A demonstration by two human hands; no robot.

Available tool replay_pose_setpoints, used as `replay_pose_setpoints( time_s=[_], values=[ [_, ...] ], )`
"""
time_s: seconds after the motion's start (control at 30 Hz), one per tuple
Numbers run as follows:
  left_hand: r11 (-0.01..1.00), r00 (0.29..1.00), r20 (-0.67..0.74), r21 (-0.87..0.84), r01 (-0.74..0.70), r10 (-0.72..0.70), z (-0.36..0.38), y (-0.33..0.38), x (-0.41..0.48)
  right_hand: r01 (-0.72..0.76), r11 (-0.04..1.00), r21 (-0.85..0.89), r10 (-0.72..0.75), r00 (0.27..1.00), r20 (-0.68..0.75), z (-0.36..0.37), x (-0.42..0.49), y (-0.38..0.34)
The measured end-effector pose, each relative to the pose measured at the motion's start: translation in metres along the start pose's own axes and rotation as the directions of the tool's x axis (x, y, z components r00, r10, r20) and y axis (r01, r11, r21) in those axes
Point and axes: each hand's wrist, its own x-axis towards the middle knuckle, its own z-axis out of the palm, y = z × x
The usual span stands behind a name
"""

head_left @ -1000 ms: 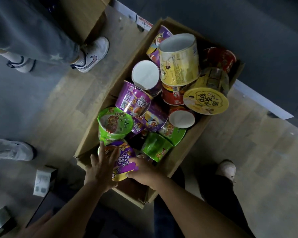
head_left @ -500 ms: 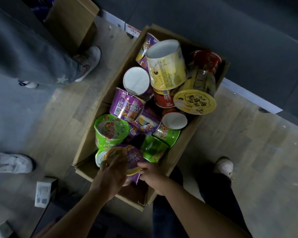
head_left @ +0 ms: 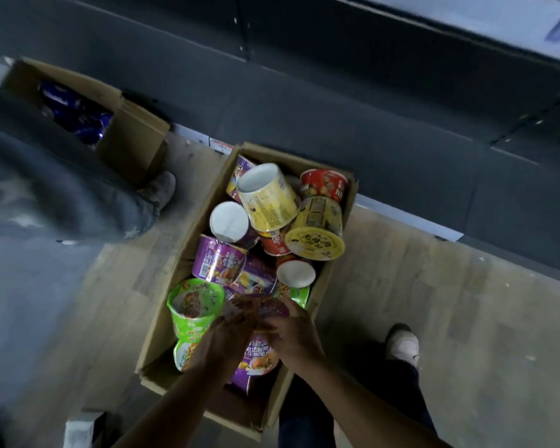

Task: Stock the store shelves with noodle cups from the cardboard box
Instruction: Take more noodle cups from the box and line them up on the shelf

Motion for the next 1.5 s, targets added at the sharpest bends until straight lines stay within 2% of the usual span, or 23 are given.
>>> replay_pose_setpoints(
  time_s=[0.07, 0.1, 0.17, 0.37, 0.57, 0.67, 0.87, 0.93, 1.07, 1.13, 1.27, 1.37, 1.5],
  values=[
    [0.999, 1.0, -0.028, 0.037, -0.001, 0.002, -0.006, 0.019, 0.005, 0.071, 0.995, 0.072, -0.07, 0.998, -0.005, -0.018, -0.002, -0.003],
    [0.997, 0.997, -0.053, 0.05, -0.057, 0.06, -0.013, 0.034, 0.007, 0.092, 0.991, 0.098, -0.091, 0.996, -0.019, -0.03, -0.003, -0.006],
    [0.984, 0.991, 0.003, 0.122, -0.132, 0.133, -0.025, 0.053, 0.009, 0.127, 0.986, 0.107, -0.122, 0.991, -0.053, -0.06, -0.01, -0.018],
    [0.863, 0.936, -0.027, 0.396, -0.313, 0.352, -0.065, 0.13, 0.017, 0.083, 0.987, 0.14, -0.065, 0.99, -0.127, -0.137, -0.037, -0.042],
    [0.866, 0.901, -0.064, 0.312, -0.391, 0.43, -0.099, 0.211, 0.019, 0.126, 0.977, 0.174, -0.094, 0.978, -0.184, -0.216, -0.065, -0.064],
    [0.843, 0.883, -0.093, 0.361, -0.4, 0.459, -0.117, 0.243, 0.021, 0.125, 0.97, 0.208, -0.077, 0.972, -0.222, -0.253, -0.08, -0.084],
    [0.778, 0.832, -0.142, 0.465, -0.422, 0.536, -0.169, 0.318, 0.013, 0.197, 0.971, 0.135, -0.141, 0.929, -0.344, -0.32, -0.102, -0.131],
    [0.791, 0.815, -0.193, 0.44, -0.426, 0.546, -0.186, 0.338, 0.013, 0.21, 0.966, 0.148, -0.136, 0.907, -0.399, -0.337, -0.109, -0.147],
    [0.85, 0.847, -0.216, 0.345, -0.399, 0.486, -0.216, 0.372, 0.005, 0.279, 0.944, 0.177, -0.167, 0.865, -0.472, -0.365, -0.122, -0.175],
    [0.854, 0.837, -0.229, 0.3, -0.425, 0.496, -0.231, 0.39, -0.001, 0.313, 0.934, 0.17, -0.19, 0.842, -0.505, -0.379, -0.131, -0.189],
    [0.832, 0.785, -0.278, 0.217, -0.51, 0.553, -0.255, 0.425, -0.014, 0.366, 0.913, 0.178, -0.215, 0.805, -0.553, -0.41, -0.157, -0.218],
    [0.784, 0.728, -0.291, 0.223, -0.579, 0.621, -0.273, 0.455, -0.026, 0.424, 0.887, 0.184, -0.254, 0.778, -0.574, -0.435, -0.176, -0.234],
    [0.744, 0.658, -0.353, 0.246, -0.621, 0.665, -0.291, 0.494, -0.04, 0.476, 0.874, 0.094, -0.327, 0.721, -0.611, -0.472, -0.198, -0.251]
  ],
)
